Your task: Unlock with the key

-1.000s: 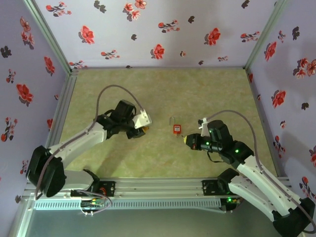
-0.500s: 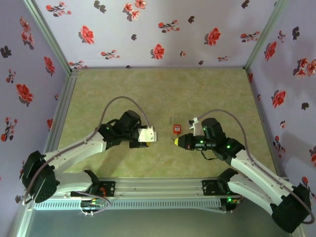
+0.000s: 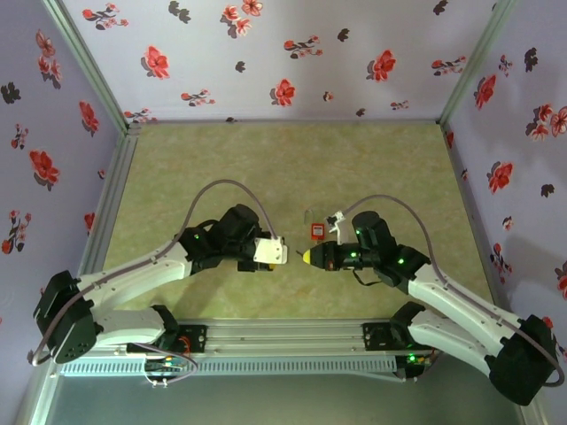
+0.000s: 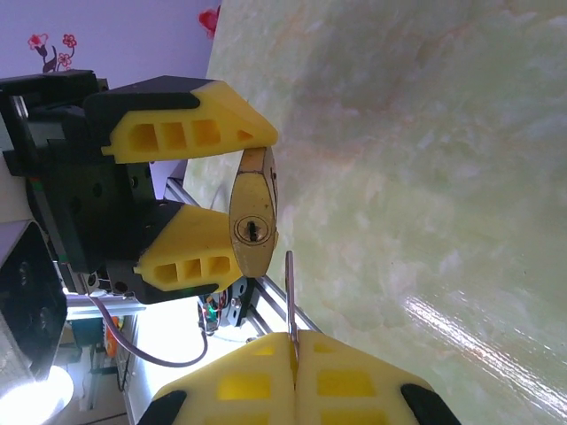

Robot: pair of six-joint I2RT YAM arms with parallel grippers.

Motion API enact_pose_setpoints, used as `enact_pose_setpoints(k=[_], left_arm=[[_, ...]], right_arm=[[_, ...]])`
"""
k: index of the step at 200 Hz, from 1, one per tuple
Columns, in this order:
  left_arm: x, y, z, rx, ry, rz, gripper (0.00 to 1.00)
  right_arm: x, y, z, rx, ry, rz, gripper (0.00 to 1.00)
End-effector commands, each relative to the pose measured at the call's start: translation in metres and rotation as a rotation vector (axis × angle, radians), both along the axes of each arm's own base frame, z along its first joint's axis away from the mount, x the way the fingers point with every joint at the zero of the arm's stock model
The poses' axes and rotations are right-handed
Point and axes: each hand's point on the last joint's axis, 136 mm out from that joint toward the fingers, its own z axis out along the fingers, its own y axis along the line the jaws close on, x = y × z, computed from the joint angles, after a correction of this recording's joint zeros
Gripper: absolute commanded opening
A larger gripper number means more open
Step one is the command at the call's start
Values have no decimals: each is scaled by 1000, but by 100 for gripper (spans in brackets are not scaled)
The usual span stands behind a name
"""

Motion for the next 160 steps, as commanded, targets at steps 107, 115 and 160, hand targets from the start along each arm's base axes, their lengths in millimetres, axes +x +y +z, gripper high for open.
enact_pose_setpoints(k=[107, 115, 160], left_arm=[[4, 4, -51, 141, 52, 22, 1], [1, 7, -58, 184, 81, 19, 3], [-6, 16, -92, 337, 190, 13, 12]], right_arm=[[-4, -19, -23, -76, 21, -73, 0], [-5, -20, -27, -86, 33, -73, 0], [-6, -26, -28, -96, 23, -97, 0]])
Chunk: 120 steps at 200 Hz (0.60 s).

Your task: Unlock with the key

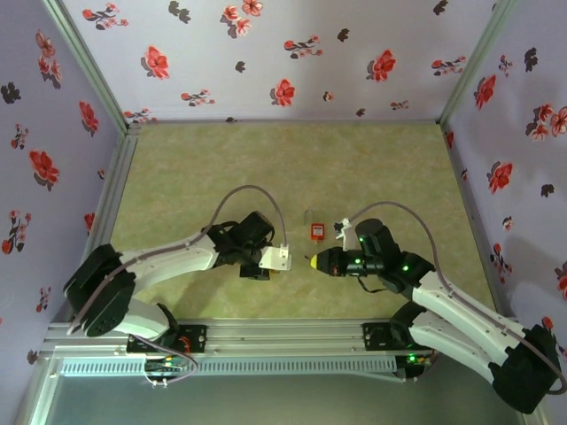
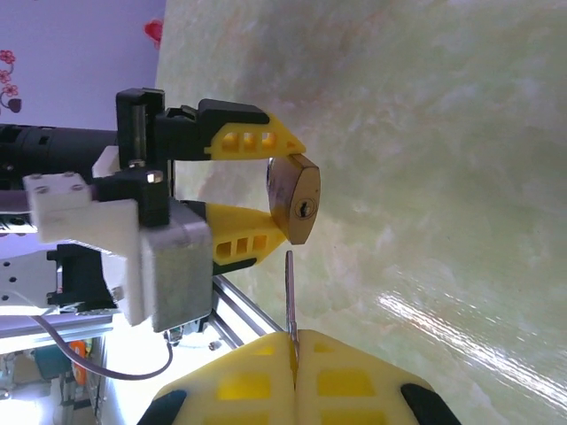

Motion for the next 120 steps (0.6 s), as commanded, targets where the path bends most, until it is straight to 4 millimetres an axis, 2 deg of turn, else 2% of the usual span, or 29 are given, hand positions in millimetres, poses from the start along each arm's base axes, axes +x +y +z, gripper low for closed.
enact_pose_setpoints(k=[1, 20, 33, 52, 91, 120], left_arm=[[-5, 2, -8, 57, 43, -19, 13], [-3, -1, -16, 70, 56, -6, 19], [0, 0, -23, 90, 58, 8, 34], [2, 0, -26, 100, 63, 25, 49], [2, -1, -22, 74, 59, 49, 74], [3, -1, -7, 23, 57, 59, 79]], right_arm=[[-1, -6, -3, -18, -9, -21, 0], [-3, -9, 0, -20, -17, -24, 0], [-4, -11, 0, -23, -21, -29, 0], [-6, -14, 1, -25, -22, -35, 0], [-9, -20, 0, -27, -31, -48, 0], [-10, -21, 0, -27, -29, -52, 0]])
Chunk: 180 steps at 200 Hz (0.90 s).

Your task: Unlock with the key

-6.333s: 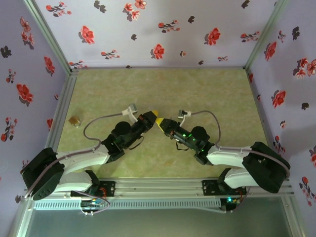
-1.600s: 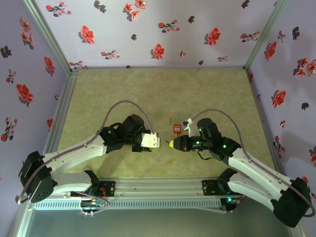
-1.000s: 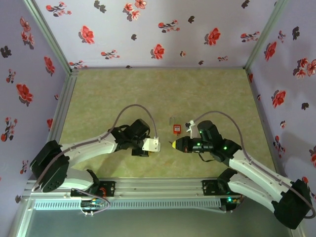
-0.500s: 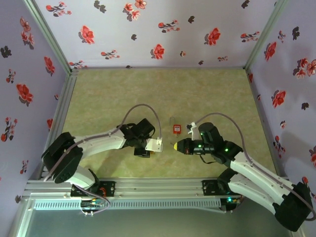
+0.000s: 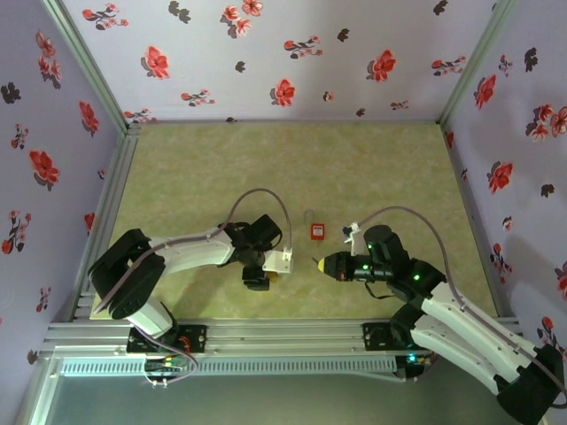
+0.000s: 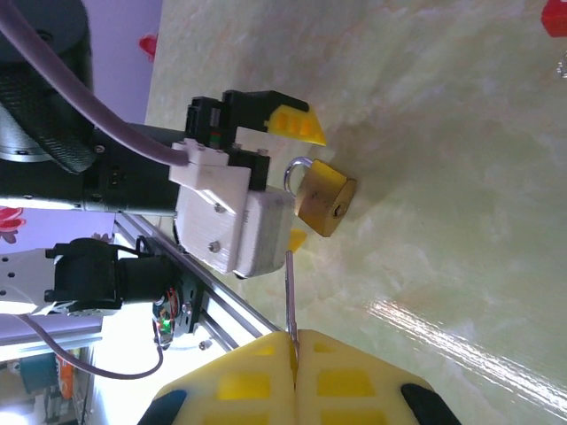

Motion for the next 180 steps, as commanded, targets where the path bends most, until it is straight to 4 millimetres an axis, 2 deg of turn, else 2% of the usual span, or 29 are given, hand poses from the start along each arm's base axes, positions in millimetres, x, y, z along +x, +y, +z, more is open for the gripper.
enact_pose_setpoints(k=[1, 40, 97, 180], left_arm=[[4, -7, 25, -79, -19, 14, 79], [3, -8, 39, -119, 90, -19, 81], [8, -15, 24, -39, 179, -61, 81], [10, -17, 6, 4, 192, -85, 80]], right_arm=[[-1, -4, -4, -15, 2, -14, 0], [-1, -5, -4, -15, 4, -18, 0], [-5, -8, -6, -6, 9, -29, 0], [-7, -14, -6, -10, -4, -43, 0]])
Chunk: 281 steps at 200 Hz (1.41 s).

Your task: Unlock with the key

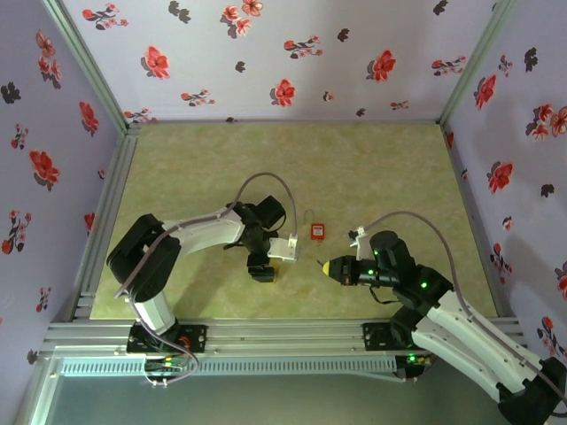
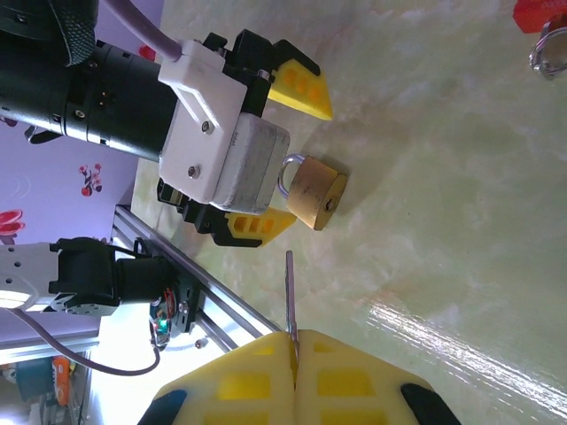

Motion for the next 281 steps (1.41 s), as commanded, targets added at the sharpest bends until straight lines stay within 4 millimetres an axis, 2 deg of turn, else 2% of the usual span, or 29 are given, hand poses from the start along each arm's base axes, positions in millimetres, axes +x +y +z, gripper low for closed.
enact_pose_setpoints(k=[1, 77, 117, 166, 185, 218, 250, 281], left_arm=[[-3, -3, -3, 5, 22, -35, 80], [2, 4, -27, 90, -18, -14, 75], [-2, 9, -38, 133, -27, -8, 70], [2, 12, -42, 147, -50, 15, 56], [3, 8, -34, 121, -56, 27, 58], [-1, 0, -7, 29, -55, 47, 72], [4, 2, 19, -40, 2, 117, 75], [9, 9, 16, -10, 30, 126, 75]], right_arm=[[0, -3, -6, -12, 12, -18, 0], [1, -4, -6, -11, 5, -25, 0], [1, -4, -5, -10, 2, -27, 0], [2, -5, -6, -13, -2, -32, 0], [2, -5, -7, -12, 1, -34, 0], [2, -5, -7, -12, 2, -34, 0], [1, -5, -7, -11, 3, -33, 0], [1, -5, -6, -8, 4, -35, 0]])
